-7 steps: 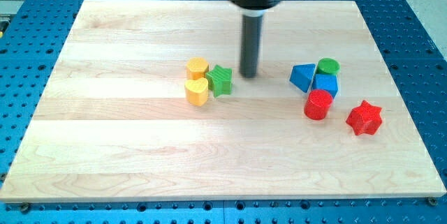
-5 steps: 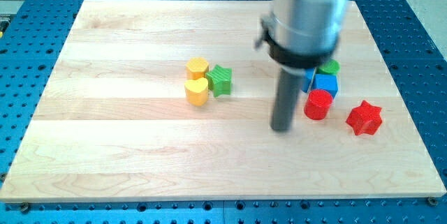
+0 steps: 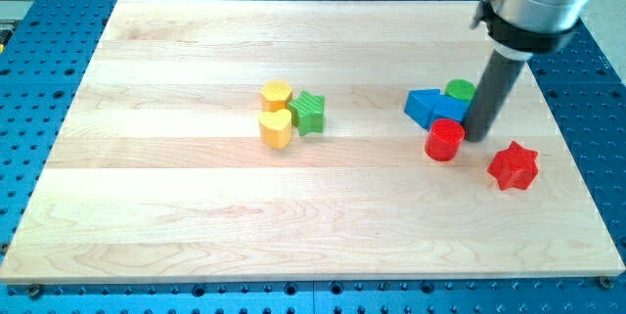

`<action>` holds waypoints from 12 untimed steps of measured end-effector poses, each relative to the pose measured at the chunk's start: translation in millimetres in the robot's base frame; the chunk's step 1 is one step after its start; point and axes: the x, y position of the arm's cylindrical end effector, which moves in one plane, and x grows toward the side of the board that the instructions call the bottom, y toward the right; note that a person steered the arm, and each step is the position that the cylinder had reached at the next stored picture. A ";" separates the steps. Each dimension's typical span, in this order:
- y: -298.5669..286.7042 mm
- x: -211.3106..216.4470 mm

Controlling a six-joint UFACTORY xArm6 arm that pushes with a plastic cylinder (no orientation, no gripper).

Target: Push the green circle blue cube to the top of the board

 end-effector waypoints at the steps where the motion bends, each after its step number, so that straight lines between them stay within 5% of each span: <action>1: -12.8 -61.3; 2: -3.5 -114.7; 4: 65.7 11.3; 5: -24.6 23.1; 7: -61.1 -71.2; 8: -55.7 -80.0; 9: -76.4 -42.6; 10: -30.3 -35.7; 12: -17.9 -134.4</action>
